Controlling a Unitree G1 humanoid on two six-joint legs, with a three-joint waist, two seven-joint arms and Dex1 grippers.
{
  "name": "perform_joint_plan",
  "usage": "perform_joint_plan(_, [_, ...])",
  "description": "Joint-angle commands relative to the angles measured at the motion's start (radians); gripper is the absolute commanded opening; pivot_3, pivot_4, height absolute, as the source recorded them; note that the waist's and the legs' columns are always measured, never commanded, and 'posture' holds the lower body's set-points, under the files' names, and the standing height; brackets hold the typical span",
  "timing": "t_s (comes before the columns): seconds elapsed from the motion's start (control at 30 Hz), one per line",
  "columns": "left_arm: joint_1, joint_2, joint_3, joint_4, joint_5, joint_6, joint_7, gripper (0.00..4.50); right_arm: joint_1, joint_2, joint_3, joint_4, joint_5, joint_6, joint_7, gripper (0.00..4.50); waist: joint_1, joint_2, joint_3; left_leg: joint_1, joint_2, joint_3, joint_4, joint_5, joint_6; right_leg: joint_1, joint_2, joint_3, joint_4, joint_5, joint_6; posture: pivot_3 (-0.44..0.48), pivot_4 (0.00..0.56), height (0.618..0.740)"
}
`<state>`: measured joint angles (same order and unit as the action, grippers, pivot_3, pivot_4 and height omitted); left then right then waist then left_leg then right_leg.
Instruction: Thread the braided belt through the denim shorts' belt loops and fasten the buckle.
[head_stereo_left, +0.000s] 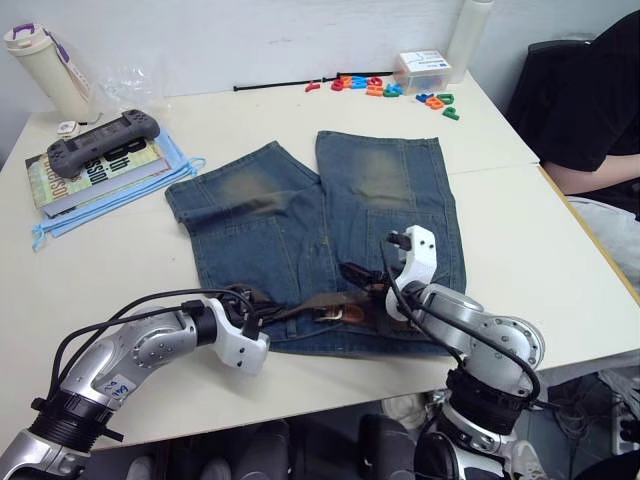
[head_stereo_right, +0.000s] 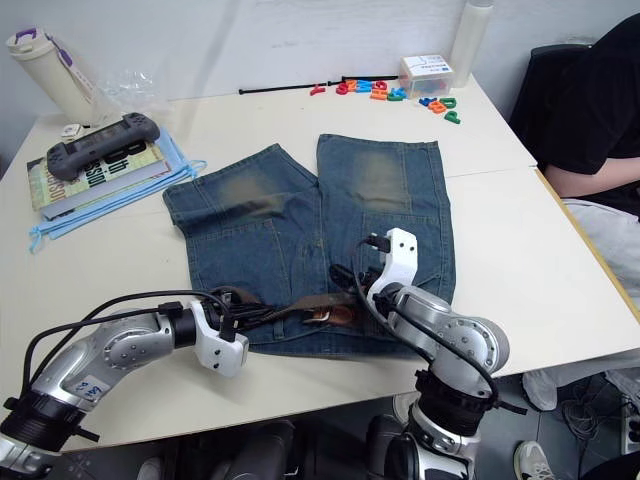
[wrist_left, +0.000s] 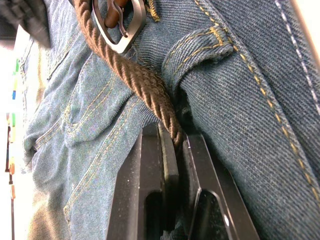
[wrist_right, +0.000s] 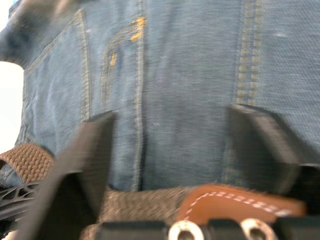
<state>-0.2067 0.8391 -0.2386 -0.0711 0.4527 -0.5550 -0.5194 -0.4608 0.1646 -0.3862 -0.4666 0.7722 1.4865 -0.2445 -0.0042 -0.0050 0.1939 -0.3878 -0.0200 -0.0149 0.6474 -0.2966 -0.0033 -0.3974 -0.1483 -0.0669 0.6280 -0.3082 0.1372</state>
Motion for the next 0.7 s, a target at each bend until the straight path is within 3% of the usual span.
perform_joint_plan(0.03, [0.035, -0.009, -0.001, 0.022, 0.036, 0.048, -0.009, 0.00, -0.017, 0.178, -0.035, -0.019, 0.071, -0.010, -0.017, 1.92, 0.000, 0.000, 0.000, 0.000, 0.000, 0.000, 0.000, 0.000, 0.000, 0.000, 0.000, 0.000, 0.000, 0.000, 0.000, 0.000, 0.150, 0.714])
perform_joint_plan(0.17, [0.042, -0.025, 0.021, 0.019, 0.044, 0.080, 0.011, 0.00, -0.018, 0.188, -0.038, -0.016, 0.121, -0.015, -0.047, 0.18, 0.000, 0.000, 0.000, 0.000, 0.000, 0.000, 0.000, 0.000, 0.000, 0.000, 0.000, 0.000, 0.000, 0.000, 0.000, 0.000, 0.150, 0.714])
perform_joint_plan(0.2, [0.044, -0.034, 0.028, 0.014, 0.044, 0.097, 0.016, 0.00, -0.019, 0.187, -0.036, -0.015, 0.135, -0.020, -0.056, 0.05, 0.000, 0.000, 0.000, 0.000, 0.000, 0.000, 0.000, 0.000, 0.000, 0.000, 0.000, 0.000, 0.000, 0.000, 0.000, 0.000, 0.150, 0.714])
perform_joint_plan(0.33, [0.051, -0.077, 0.057, -0.006, 0.033, 0.177, 0.033, 0.00, -0.023, 0.190, -0.042, -0.009, 0.213, -0.058, -0.109, 0.05, 0.003, 0.001, 0.000, 0.000, 0.000, 0.000, 0.000, 0.000, 0.001, 0.000, 0.000, 0.000, 0.000, 0.000, 0.000, 0.000, 0.150, 0.714])
perform_joint_plan(0.57, [0.085, -0.180, 0.132, -0.104, -0.111, 0.340, 0.018, 2.71, -0.051, 0.172, -0.015, 0.016, 0.437, -0.194, -0.260, 0.00, 0.001, 0.001, 0.000, 0.000, 0.000, -0.001, 0.001, 0.000, 0.001, 0.000, 0.000, 0.001, 0.000, 0.000, 0.000, 0.000, 0.150, 0.714])
perform_joint_plan(0.67, [0.105, -0.238, 0.187, -0.207, -0.253, 0.475, -0.016, 2.71, -0.074, 0.138, 0.024, 0.039, 0.573, -0.300, -0.344, 0.00, -0.001, 0.001, 0.000, 0.000, 0.000, -0.001, 0.000, 0.001, 0.000, 0.000, 0.000, 0.001, 0.001, 0.000, 0.000, 0.000, 0.150, 0.714])
perform_joint_plan(0.7, [0.111, -0.251, 0.220, -0.269, -0.364, 0.561, -0.054, 2.71, -0.094, 0.120, 0.038, 0.051, 0.610, -0.338, -0.364, 0.00, 0.000, 0.001, 0.000, -0.001, 0.000, -0.001, 0.000, 0.001, 0.000, 0.000, 0.000, 0.001, 0.001, 0.000, 0.000, 0.000, 0.150, 0.714])
